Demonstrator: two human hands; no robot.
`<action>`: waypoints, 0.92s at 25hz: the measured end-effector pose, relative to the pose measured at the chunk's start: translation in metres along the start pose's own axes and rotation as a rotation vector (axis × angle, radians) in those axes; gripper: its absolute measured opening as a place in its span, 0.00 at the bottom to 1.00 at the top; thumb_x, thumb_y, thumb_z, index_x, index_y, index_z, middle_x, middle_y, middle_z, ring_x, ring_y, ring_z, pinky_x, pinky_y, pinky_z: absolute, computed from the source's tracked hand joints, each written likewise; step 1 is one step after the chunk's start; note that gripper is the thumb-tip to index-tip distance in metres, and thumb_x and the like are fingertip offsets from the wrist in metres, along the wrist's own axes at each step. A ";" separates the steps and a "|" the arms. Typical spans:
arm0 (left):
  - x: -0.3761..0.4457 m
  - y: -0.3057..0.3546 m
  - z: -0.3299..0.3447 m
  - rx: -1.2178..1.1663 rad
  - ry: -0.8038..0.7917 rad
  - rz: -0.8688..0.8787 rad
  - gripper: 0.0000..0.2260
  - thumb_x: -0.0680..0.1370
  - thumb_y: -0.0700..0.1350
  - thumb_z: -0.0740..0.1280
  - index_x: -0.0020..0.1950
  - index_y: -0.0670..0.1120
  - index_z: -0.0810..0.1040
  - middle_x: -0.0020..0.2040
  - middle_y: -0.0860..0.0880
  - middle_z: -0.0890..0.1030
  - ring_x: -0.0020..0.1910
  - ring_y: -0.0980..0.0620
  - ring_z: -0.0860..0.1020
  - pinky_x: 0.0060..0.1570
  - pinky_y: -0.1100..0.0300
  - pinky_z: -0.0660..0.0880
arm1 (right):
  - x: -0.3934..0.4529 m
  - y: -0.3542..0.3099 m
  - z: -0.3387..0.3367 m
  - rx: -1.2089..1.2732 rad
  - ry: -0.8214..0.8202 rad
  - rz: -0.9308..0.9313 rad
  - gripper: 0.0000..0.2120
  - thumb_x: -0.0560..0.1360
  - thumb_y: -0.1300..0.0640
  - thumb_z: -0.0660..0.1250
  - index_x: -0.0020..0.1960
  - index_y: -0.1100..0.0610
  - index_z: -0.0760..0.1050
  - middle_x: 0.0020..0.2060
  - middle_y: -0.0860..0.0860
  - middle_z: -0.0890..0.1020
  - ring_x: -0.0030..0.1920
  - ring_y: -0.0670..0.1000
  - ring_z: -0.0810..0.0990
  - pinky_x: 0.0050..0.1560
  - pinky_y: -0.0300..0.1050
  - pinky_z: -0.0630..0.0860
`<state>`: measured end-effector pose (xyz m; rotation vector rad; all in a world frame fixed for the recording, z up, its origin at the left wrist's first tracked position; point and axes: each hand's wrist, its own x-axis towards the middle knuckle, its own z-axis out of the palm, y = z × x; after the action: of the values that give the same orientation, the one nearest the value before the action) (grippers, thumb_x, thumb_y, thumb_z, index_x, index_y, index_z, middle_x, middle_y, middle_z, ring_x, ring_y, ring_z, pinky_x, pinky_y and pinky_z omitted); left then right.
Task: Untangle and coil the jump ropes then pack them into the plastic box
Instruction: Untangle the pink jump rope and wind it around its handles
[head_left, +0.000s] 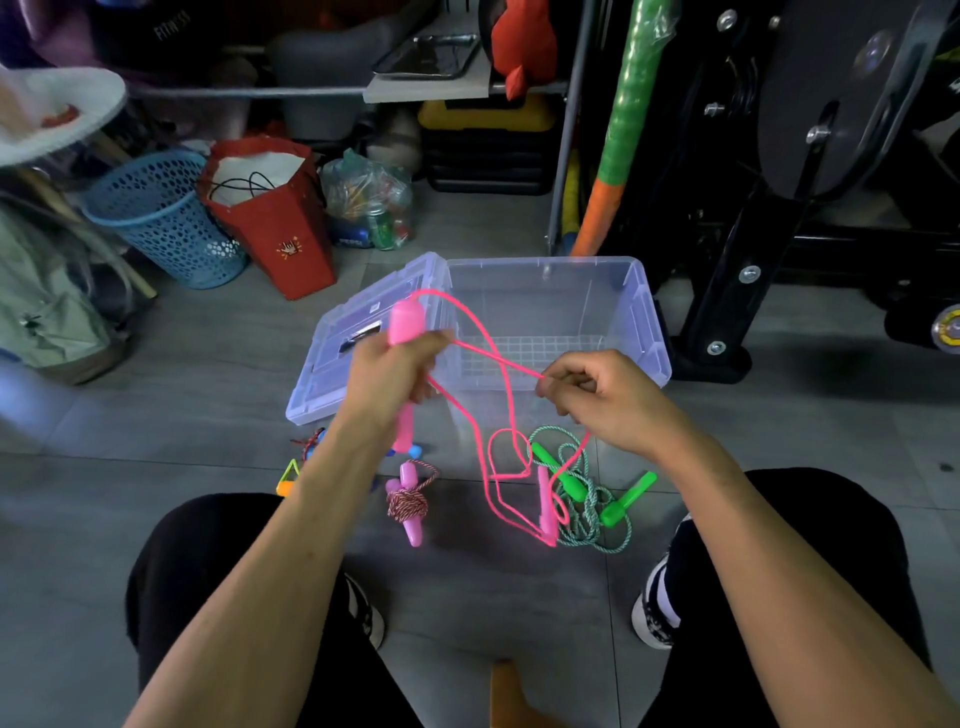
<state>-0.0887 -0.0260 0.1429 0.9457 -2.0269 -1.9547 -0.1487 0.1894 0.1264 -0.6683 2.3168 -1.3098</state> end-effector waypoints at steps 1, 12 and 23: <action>0.007 0.001 -0.007 -0.037 0.063 -0.020 0.10 0.72 0.43 0.73 0.34 0.43 0.74 0.25 0.51 0.70 0.22 0.53 0.66 0.25 0.62 0.64 | 0.000 0.002 -0.004 -0.003 0.028 0.007 0.07 0.77 0.56 0.67 0.42 0.53 0.81 0.29 0.45 0.79 0.33 0.44 0.77 0.40 0.47 0.75; -0.013 0.002 0.019 0.085 -0.190 0.064 0.11 0.73 0.41 0.72 0.32 0.44 0.74 0.25 0.50 0.71 0.21 0.53 0.66 0.24 0.62 0.64 | -0.001 -0.005 0.006 -0.014 0.030 -0.076 0.07 0.78 0.56 0.66 0.43 0.55 0.80 0.34 0.54 0.81 0.36 0.55 0.79 0.41 0.51 0.76; -0.017 -0.001 0.016 0.380 -0.498 0.115 0.05 0.74 0.47 0.73 0.42 0.47 0.82 0.33 0.50 0.80 0.26 0.54 0.70 0.27 0.62 0.69 | -0.001 -0.004 0.006 -0.087 -0.020 -0.151 0.07 0.79 0.55 0.66 0.44 0.54 0.81 0.32 0.57 0.79 0.31 0.53 0.73 0.35 0.49 0.72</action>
<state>-0.0837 -0.0032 0.1452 0.3989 -2.7254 -1.9191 -0.1435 0.1838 0.1274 -0.8961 2.3576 -1.2648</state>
